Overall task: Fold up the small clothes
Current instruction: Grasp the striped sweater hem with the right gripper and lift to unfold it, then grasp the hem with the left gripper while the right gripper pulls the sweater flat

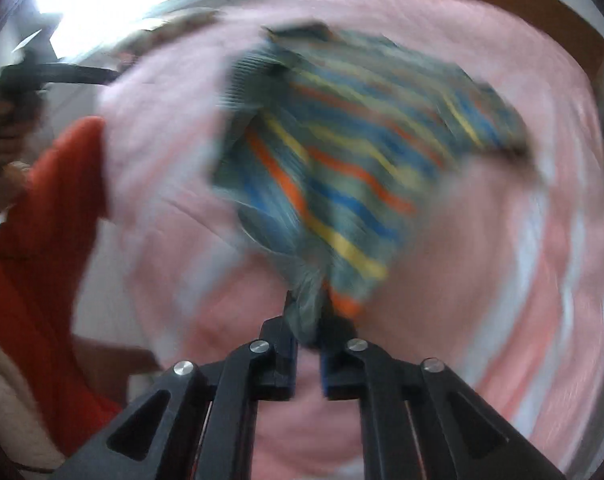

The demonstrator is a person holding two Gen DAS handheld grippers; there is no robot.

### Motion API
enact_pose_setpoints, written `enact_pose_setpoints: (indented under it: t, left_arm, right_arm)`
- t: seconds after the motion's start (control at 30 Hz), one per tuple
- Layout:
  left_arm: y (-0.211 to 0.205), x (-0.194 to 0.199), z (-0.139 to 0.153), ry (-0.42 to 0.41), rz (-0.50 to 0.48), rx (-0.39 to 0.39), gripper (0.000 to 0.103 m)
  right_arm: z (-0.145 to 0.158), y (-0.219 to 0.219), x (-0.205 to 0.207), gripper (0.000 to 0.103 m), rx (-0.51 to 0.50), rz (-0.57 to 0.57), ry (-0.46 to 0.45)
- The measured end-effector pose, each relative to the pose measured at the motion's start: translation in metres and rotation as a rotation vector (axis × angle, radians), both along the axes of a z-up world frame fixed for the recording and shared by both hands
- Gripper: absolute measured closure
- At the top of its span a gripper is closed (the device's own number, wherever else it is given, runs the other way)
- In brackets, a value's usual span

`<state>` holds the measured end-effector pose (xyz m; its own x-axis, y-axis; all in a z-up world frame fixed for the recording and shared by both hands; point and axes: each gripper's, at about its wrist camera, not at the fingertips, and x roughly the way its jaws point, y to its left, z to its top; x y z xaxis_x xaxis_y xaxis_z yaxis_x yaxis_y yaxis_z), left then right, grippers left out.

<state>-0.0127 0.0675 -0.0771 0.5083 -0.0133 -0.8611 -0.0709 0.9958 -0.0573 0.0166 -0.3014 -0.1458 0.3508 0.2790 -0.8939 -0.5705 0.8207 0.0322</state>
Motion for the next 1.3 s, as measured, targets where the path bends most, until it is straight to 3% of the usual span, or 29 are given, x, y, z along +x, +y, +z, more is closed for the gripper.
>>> enact_pose_setpoints:
  t: [0.07, 0.13, 0.27, 0.33, 0.37, 0.43, 0.5, 0.57, 0.6, 0.67, 0.73, 0.8, 0.83, 0.87, 0.9, 1.0, 1.1, 1.13, 1.27, 1.3]
  left_arm:
    - [0.0, -0.004, 0.002, -0.013, -0.009, 0.012, 0.001]
    - [0.003, -0.005, 0.002, -0.018, 0.0, 0.021, 0.001]
    - [0.007, -0.001, -0.002, -0.005, 0.02, -0.015, 0.001]
    - [0.005, -0.004, 0.001, -0.013, 0.012, -0.026, 0.001]
    - [0.004, -0.006, 0.003, -0.018, 0.006, -0.021, 0.001]
    - [0.004, -0.009, 0.006, -0.028, 0.001, -0.006, 0.001]
    - [0.013, -0.014, 0.008, -0.035, 0.017, 0.005, 0.001]
    - [0.025, -0.017, 0.009, -0.04, 0.046, 0.003, 0.001]
    - [0.036, -0.02, 0.009, -0.045, 0.069, -0.001, 0.001]
    - [0.051, -0.021, 0.004, -0.043, 0.103, -0.005, 0.001]
    - [0.065, -0.019, -0.008, -0.033, 0.132, -0.027, 0.001]
    - [0.074, -0.012, -0.019, -0.03, 0.134, -0.078, 0.001]
    - [0.075, -0.009, -0.025, -0.031, 0.126, -0.109, 0.001]
    - [0.077, -0.006, -0.031, -0.023, 0.117, -0.138, 0.001]
    - [0.077, -0.002, -0.038, -0.007, 0.102, -0.164, 0.001]
    - [0.07, 0.008, -0.053, 0.024, 0.045, -0.189, 0.001]
    - [0.055, 0.016, -0.071, 0.063, -0.003, -0.097, 0.002]
    - [0.048, 0.018, -0.078, 0.085, -0.02, -0.066, 0.003]
    - [0.018, 0.02, -0.103, 0.168, -0.107, -0.028, 0.033]
    - [0.011, 0.02, -0.106, 0.17, -0.118, -0.007, 0.034]
  right_arm:
    - [0.013, -0.01, -0.002, 0.057, 0.063, -0.052, -0.034]
    - [0.037, -0.01, 0.004, 0.04, 0.156, -0.097, -0.093]
    - [0.067, 0.03, 0.044, 0.037, 0.408, -0.109, -0.06]
    - [0.057, 0.067, 0.079, 0.037, 0.554, -0.111, 0.028]
    - [0.05, 0.081, 0.088, 0.037, 0.581, -0.111, 0.054]
    - [0.022, 0.127, 0.117, 0.037, 0.576, -0.091, 0.144]
    - [-0.006, 0.154, 0.144, 0.042, 0.528, -0.139, 0.207]
    - [-0.008, 0.176, 0.141, 0.092, 0.487, -0.141, 0.14]
    - [0.003, 0.188, 0.125, 0.092, 0.484, -0.106, 0.075]
    - [0.019, 0.215, 0.083, 0.095, 0.483, 0.078, 0.035]
    - [0.024, 0.244, 0.031, 0.095, 0.375, 0.269, -0.013]
    - [0.016, 0.266, -0.017, 0.089, 0.255, 0.411, -0.053]
    - [0.011, 0.27, -0.032, 0.077, 0.25, 0.452, -0.026]
    - [0.006, 0.269, -0.039, 0.054, 0.249, 0.457, -0.008]
    - [0.002, 0.265, -0.045, 0.048, 0.257, 0.451, 0.007]
    - [0.011, 0.222, -0.055, 0.048, 0.303, 0.365, 0.033]
    - [0.025, 0.15, -0.04, 0.048, 0.352, 0.139, 0.017]
    - [0.028, 0.109, -0.035, 0.048, 0.362, 0.011, 0.008]
    - [0.016, -0.003, -0.022, 0.046, 0.298, -0.36, 0.045]
    - [0.008, -0.017, -0.021, 0.046, 0.292, -0.397, 0.077]
